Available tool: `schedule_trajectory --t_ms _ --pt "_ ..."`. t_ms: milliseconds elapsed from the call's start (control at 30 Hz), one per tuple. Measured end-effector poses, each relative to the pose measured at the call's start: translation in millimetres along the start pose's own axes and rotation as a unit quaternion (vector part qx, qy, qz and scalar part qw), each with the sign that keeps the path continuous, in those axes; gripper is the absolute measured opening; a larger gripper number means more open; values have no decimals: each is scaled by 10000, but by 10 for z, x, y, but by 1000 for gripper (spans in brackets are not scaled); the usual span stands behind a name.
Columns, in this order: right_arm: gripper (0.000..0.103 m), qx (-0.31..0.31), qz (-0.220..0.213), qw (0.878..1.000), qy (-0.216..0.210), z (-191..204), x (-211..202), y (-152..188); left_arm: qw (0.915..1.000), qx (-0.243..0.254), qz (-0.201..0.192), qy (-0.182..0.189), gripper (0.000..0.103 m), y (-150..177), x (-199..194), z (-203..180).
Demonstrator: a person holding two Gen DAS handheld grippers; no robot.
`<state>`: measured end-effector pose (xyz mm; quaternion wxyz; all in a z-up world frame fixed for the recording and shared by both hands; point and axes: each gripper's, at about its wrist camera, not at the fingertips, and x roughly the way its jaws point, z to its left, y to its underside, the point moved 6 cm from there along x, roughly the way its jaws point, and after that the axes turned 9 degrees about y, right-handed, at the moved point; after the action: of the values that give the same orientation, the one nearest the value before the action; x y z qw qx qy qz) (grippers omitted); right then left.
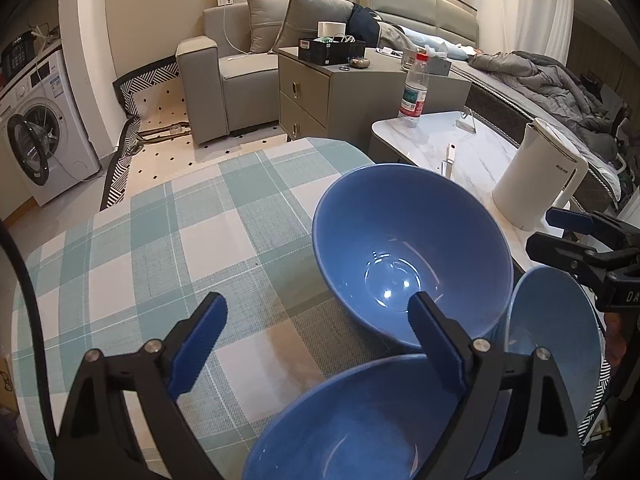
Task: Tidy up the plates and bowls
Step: 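Close both grippers on the rim of the nearest darker blue bowl, then lift the blue bowl with both grippers and carry it over another blue bowl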
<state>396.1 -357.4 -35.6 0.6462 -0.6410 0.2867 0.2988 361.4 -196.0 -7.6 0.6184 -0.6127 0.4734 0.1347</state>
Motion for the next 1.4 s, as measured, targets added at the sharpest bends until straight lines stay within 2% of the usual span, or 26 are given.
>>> schedule_trajectory --t_ms 133,233,267,300,367,500,667,867,933,1033,1200,1400 --pt "84 9 126 9999 -31 23 96 0 10000 14 66 37 87 -2 60 -4" --pt "82 -14 211 9998 -55 58 172 -10 9999 -9 113 41 86 1 106 3" --pt "82 -15 260 9996 -71 70 205 -13 9999 -12 131 41 83 2 123 4" --pt "79 -22 289 9996 -67 70 224 -16 9999 -12 147 44 76 1 137 1" --pt "77 -56 357 9993 -60 84 273 -23 9997 -39 230 71 71 9 180 1" --pt "74 -52 454 9989 -112 92 337 -18 9995 -71 296 98 65 16 219 0" --pt "66 -133 541 9982 -222 133 393 -15 9990 -136 393 137 61 20 263 18" --pt "56 -202 551 9979 -284 174 415 12 9984 -172 481 241 52 19 309 -8" --pt "48 -214 555 9979 -274 184 418 17 9983 -160 500 257 50 20 324 -17" --pt "41 -241 566 9978 -243 184 431 18 9979 -160 531 334 40 21 342 -38" --pt "36 -286 571 9977 -242 198 446 30 9974 -91 588 412 25 34 376 -98" --pt "34 -343 514 9978 -242 221 418 14 9977 -36 569 357 25 25 371 -137"
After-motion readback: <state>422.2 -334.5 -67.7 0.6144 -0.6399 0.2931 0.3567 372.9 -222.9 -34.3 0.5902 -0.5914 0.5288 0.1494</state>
